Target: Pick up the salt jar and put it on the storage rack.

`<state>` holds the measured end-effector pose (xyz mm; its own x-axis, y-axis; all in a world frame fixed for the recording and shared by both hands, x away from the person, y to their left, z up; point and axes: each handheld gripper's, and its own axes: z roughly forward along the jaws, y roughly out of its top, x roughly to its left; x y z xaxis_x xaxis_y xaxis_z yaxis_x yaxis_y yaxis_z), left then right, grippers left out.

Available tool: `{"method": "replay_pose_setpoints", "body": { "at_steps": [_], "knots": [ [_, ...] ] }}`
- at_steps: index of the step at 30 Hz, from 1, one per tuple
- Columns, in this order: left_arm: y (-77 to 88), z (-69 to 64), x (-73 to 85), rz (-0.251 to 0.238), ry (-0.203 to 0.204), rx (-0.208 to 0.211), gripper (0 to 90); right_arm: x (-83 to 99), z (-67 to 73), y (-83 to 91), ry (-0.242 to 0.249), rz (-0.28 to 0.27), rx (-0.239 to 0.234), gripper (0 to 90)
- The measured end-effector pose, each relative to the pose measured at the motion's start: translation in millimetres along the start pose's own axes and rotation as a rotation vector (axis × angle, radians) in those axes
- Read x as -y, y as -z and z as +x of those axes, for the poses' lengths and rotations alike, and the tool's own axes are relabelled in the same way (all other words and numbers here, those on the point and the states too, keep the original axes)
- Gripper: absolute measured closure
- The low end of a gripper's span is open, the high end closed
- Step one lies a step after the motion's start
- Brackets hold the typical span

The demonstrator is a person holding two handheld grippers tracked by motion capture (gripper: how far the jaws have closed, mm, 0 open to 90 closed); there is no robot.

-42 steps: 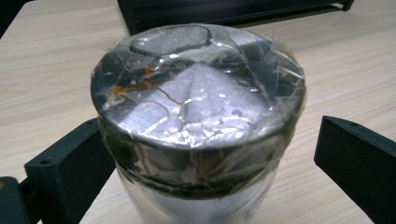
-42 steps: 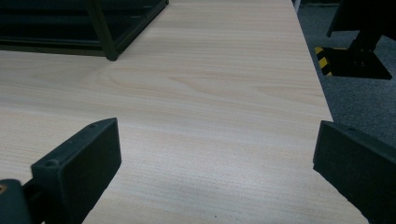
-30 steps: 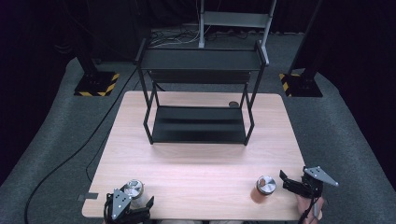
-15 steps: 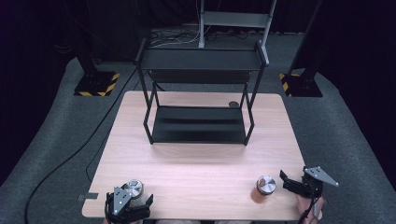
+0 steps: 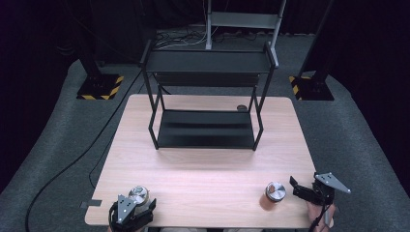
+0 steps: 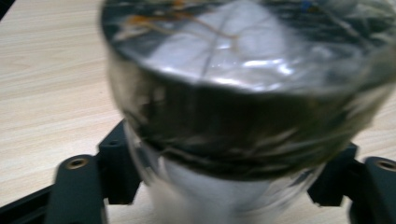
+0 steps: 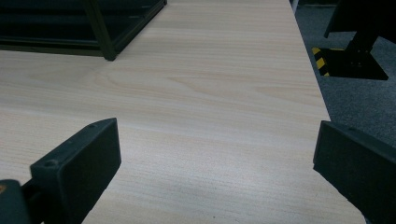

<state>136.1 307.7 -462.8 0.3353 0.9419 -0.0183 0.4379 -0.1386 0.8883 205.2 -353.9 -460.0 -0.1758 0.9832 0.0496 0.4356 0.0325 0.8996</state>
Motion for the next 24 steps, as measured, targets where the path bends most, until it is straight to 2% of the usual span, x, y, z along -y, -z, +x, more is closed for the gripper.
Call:
{"method": "replay_pose_setpoints", "body": {
  "at_steps": [14,19,24],
  "knots": [
    [-0.1,4.6,-0.3,-0.001,-0.021,0.018,30.7,1.4,1.1,0.7,0.003,-0.007,0.005,0.0],
    [-0.2,6.1,-5.8,0.014,-0.036,0.024,30.8,1.3,1.3,0.7,0.006,-0.007,0.004,0.0],
    [0.3,11.9,-17.3,0.030,-0.050,0.051,30.7,1.3,1.2,0.7,0.005,-0.007,0.004,0.0]
  ]
}}
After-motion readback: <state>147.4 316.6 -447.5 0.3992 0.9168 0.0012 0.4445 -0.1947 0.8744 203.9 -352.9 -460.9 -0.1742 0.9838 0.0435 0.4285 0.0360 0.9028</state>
